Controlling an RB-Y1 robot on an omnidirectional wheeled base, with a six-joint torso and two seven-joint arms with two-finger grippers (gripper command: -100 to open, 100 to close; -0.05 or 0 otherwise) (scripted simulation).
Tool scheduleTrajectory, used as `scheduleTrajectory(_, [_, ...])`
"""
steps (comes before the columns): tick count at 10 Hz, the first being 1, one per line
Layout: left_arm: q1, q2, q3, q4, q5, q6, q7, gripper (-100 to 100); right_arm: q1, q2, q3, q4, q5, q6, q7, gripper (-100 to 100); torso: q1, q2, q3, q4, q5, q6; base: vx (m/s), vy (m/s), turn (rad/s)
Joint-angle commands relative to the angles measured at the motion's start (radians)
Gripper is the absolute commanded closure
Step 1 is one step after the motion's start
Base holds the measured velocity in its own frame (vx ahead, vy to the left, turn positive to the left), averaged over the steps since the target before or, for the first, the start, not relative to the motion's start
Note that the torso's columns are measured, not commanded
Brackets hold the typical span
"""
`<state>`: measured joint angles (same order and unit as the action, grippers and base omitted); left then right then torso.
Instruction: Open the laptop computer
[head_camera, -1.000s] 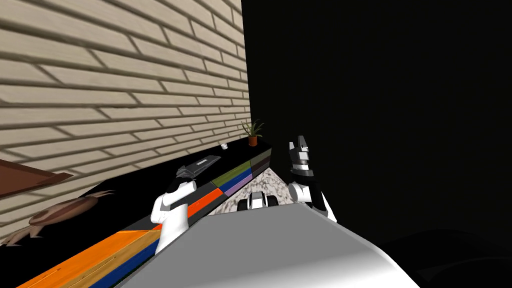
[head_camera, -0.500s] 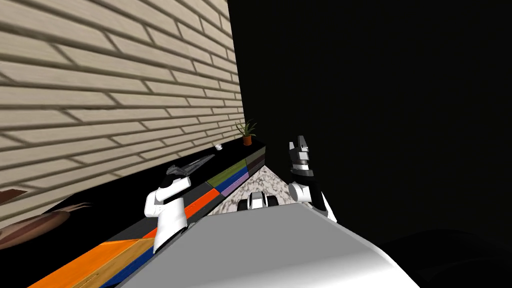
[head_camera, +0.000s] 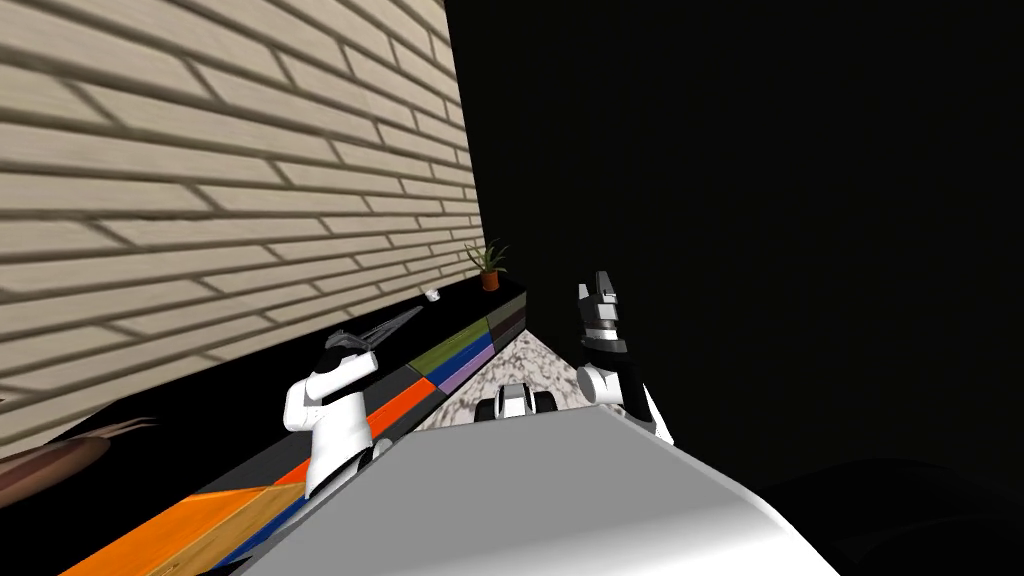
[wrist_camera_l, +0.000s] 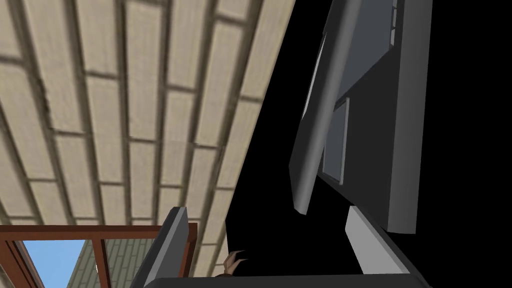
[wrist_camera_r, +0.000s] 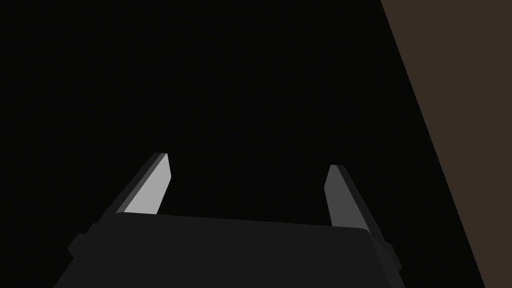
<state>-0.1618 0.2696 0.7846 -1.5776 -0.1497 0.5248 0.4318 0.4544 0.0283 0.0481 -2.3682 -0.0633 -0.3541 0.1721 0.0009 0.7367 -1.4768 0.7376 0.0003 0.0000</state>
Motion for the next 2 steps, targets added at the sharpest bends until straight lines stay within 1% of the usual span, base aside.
scheduleTrajectory(1, [0.000,0.000,0.000,0.000,0.000,0.000,0.000,0,0.000,0.000,0.000,0.000,0.000,0.000,0.000,0,-0.001,0.001,0.001,0.000,0.000,0.000,0.000,0.000,0.000])
scheduleTrajectory(2, [0.000,0.000,0.000,0.000,0.000,0.000,0.000,0,0.000,0.000,0.000,0.000,0.000,0.000,0.000,0,-0.001,0.002,0.001,0.000,0.000,0.000,0.000,0.000,0.000])
